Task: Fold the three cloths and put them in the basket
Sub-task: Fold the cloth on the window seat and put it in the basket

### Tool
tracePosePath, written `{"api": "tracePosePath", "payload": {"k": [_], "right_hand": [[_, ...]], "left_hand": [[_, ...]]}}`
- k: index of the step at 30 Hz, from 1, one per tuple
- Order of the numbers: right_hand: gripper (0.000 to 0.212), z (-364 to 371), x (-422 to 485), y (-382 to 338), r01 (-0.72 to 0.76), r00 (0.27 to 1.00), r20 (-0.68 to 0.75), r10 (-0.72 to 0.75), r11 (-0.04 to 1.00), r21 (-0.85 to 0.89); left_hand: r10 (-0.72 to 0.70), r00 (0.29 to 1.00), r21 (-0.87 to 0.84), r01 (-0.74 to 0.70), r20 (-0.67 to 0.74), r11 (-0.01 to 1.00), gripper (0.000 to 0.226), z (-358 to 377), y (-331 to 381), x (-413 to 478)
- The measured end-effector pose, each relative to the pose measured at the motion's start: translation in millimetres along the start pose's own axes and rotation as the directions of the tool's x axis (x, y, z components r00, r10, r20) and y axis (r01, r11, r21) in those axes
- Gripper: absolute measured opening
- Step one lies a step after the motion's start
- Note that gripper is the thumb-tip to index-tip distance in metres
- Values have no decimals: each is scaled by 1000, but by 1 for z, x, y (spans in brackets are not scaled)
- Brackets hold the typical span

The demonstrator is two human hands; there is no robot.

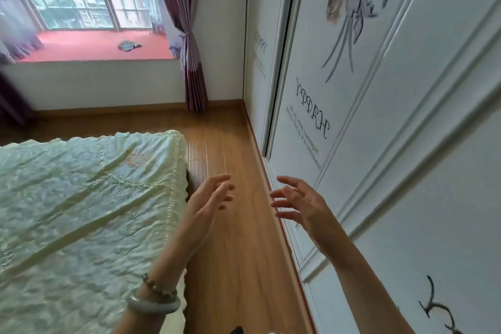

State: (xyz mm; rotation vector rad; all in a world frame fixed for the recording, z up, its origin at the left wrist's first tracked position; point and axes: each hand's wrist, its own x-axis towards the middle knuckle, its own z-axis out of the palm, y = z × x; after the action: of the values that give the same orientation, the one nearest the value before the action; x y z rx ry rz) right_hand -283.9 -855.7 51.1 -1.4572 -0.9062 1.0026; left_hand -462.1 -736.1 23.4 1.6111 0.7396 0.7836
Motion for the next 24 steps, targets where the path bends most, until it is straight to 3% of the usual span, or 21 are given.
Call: {"api": "tracePosePath", "payload": {"k": [5,10,16,24], "right_hand": [[42,-6,90,0,-37,997,64,37,999,-4],[38,-19,204,-1,-20,995,102,20,1000,2],[32,-38,356,-18,12,982,188,-9,1000,-12],[31,-42,515,-41,12,957,290,-3,999,-29]], "left_hand": [[-12,999,13,13,-52,1000,31,-16,-19,75],[-10,995,28,13,-101,1000,70,-35,-35,167],[-22,986,88,37,-165,995,39,-50,-40,299],[-49,952,56,69,-303,996,34,-88,-51,432]]}}
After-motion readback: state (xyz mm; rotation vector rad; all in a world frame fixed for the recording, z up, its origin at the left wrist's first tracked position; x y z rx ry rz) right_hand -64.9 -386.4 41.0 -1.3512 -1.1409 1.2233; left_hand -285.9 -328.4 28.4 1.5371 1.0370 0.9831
